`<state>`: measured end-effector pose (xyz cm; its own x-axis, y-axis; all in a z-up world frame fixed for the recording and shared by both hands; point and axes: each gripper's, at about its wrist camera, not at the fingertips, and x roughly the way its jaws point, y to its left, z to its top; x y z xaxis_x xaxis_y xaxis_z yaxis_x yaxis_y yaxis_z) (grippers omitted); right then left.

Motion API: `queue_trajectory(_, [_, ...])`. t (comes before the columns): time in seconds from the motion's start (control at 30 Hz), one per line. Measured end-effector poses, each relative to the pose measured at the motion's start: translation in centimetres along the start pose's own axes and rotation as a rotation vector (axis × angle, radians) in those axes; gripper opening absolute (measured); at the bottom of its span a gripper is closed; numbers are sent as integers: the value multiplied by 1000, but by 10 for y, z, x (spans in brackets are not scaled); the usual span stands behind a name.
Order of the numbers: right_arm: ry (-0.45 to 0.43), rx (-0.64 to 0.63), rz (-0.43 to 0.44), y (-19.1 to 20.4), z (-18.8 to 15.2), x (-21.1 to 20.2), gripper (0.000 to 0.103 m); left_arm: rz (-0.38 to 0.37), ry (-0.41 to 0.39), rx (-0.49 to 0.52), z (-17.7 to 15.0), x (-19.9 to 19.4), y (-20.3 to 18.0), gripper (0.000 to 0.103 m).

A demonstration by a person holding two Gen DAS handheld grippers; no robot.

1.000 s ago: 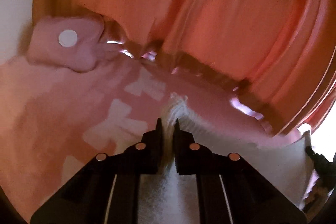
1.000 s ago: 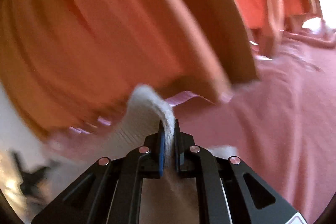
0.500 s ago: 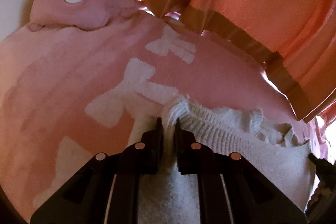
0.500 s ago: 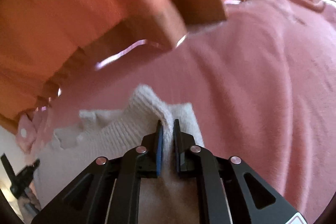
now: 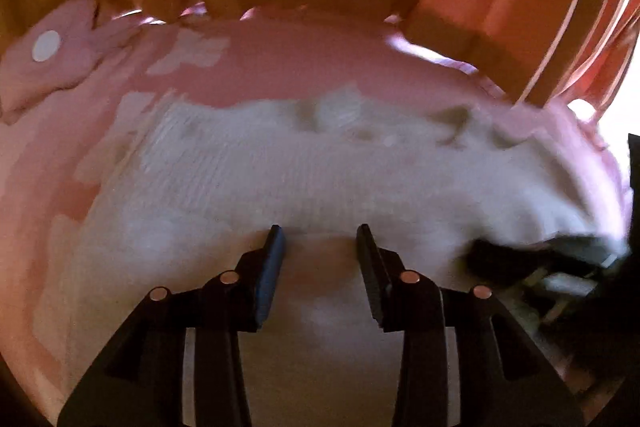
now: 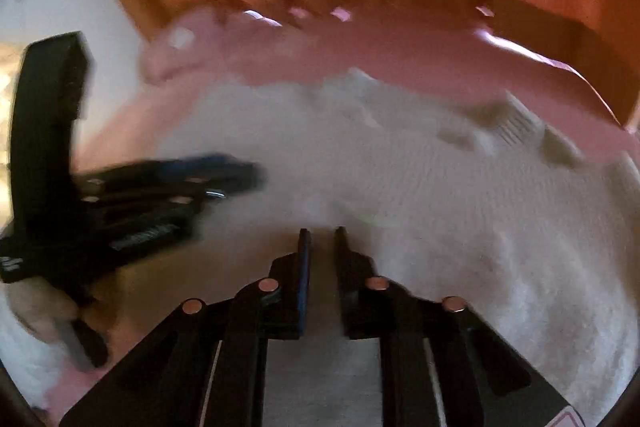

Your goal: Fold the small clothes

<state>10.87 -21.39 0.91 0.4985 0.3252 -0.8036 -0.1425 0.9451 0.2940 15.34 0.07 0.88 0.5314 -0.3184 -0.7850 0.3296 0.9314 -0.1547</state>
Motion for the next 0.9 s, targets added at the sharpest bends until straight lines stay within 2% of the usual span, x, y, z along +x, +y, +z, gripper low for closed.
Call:
queue_trajectory(0.03, [-16, 73, -10, -20, 1, -7, 0, 7, -5, -11, 2, 1, 5, 37])
queue_trajectory(0.1, [-81, 232, -111, -69, -1, -28, 0, 14, -16, -67, 6, -3, 21, 37])
queue_trajectory(0.13, [-113, 318, -235, -97, -4, -42, 3, 31, -27, -96, 8, -5, 30, 37])
queue_trajectory(0.17, [-133, 362, -332, -114, -7, -50, 12, 47, -33, -109, 9, -6, 36, 36])
queue_trajectory(0.2, [-156, 402, -395, -131, -11, -59, 13, 66, -39, -123, 12, -6, 44, 36])
queue_trajectory(0.23, [-181, 439, -398, -142, -13, -67, 12, 74, -40, -134, 14, -5, 50, 36])
queue_trajectory(0.3, [-279, 532, -349, -163, -18, -86, 15, 66, -57, -178, 18, -8, 65, 36])
queue_trajectory(0.33, [-308, 546, -336, -169, -20, -94, 20, 64, -70, -204, 21, -9, 70, 37])
queue_trajectory(0.4, [-334, 528, -349, -169, -16, -96, 63, 68, -113, -269, 29, -11, 84, 50])
queue_trajectory(0.43, [-323, 503, -350, -167, -13, -91, 66, 72, -138, -297, 33, -11, 90, 63])
queue_trajectory(0.47, [-304, 477, -345, -161, -7, -85, 66, 84, -158, -319, 36, -11, 95, 69])
queue_trajectory(0.53, [-246, 419, -353, -150, 0, -68, 66, 86, -159, -351, 39, -4, 105, 69])
queue_trajectory(0.6, [-195, 376, -387, -145, 4, -52, 63, 31, -120, -392, 36, 7, 115, 66])
queue_trajectory(0.63, [-181, 370, -388, -144, 5, -47, 56, 15, -109, -401, 35, 12, 117, 54])
queue_trajectory(0.67, [-178, 369, -376, -141, 5, -46, 29, 6, -101, -391, 35, 15, 117, 34])
queue_trajectory(0.7, [-192, 378, -361, -144, 7, -48, 12, -5, -102, -371, 37, 16, 115, 21])
queue_trajectory(0.73, [-221, 394, -323, -145, 8, -53, 11, -21, -114, -358, 39, 14, 113, 12])
queue_trajectory(0.8, [-338, 422, -248, -141, 11, -78, 10, -6, -184, -340, 43, 1, 108, 12])
queue_trajectory(0.83, [-393, 417, -239, -137, 12, -90, 10, 0, -213, -327, 46, -4, 106, 12])
queue_trajectory(0.9, [-436, 421, -254, -137, 16, -98, 10, 17, -245, -305, 51, -8, 103, 12])
